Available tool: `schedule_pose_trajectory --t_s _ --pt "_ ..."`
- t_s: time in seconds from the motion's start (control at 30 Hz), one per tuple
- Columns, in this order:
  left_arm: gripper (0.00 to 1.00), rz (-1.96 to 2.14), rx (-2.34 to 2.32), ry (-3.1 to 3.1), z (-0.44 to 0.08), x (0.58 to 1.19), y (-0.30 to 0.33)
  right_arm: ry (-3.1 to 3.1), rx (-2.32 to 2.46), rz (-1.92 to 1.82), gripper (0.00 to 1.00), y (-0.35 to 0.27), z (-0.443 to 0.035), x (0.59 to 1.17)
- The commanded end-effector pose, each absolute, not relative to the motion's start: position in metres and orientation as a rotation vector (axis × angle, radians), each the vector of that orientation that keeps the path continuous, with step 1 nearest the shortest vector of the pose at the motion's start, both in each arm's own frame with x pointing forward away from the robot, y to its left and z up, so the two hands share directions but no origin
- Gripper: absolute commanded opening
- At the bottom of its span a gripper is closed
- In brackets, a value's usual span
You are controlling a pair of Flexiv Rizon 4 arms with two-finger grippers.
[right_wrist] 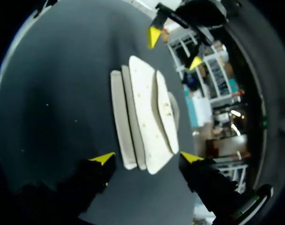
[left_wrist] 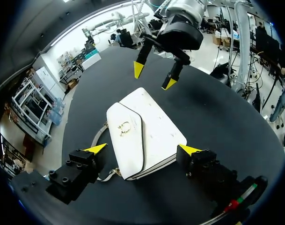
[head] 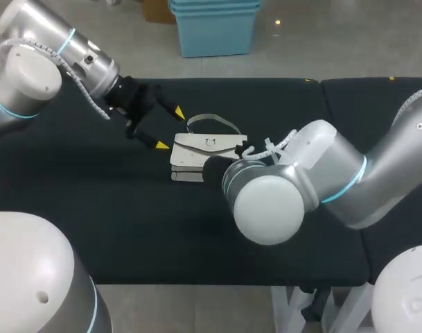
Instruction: Pick up the bag, open it, inspect its contents, close it, and place it on the opposite side
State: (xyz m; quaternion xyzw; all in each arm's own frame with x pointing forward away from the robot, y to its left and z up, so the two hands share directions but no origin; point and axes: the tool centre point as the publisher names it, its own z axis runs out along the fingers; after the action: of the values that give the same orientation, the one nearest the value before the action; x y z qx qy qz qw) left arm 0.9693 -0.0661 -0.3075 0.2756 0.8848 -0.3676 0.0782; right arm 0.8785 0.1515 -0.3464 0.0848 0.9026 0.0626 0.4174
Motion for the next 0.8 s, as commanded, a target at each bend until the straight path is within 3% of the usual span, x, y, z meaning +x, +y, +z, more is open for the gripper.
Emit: schedule_pose_trajectory --t_s 0.03,0.07,0.1,0.33,0.63,0.8 --pt "1.00 -1.112 0.846 2.659 -0.310 0.980 -0.073 2.138 0.165 0.127 0.59 0.160 -0.361 0.890" --pt "1.00 -1.106 0.849 2.657 -0.311 0.980 -0.074 2.138 0.152 0.118 0.49 0.161 -0.363 0.892" --pt "1.00 -1.102 0.849 2.657 -0.311 0.981 -0.075 2.138 0.141 0.113 0.47 0.162 -0.364 0.894" --pt "1.00 -1.072 0.830 2.647 -0.315 0.986 -0.082 2.135 0.094 0.093 0.45 0.163 -0.371 0.905" --pt "1.00 -1.080 0.857 2.633 -0.317 0.988 -0.086 2.134 0.110 0.087 0.33 0.155 -0.376 0.913" --pt "1.00 -1.079 0.874 2.635 -0.319 0.987 -0.087 2.121 0.118 0.074 0.32 0.150 -0.375 0.915"
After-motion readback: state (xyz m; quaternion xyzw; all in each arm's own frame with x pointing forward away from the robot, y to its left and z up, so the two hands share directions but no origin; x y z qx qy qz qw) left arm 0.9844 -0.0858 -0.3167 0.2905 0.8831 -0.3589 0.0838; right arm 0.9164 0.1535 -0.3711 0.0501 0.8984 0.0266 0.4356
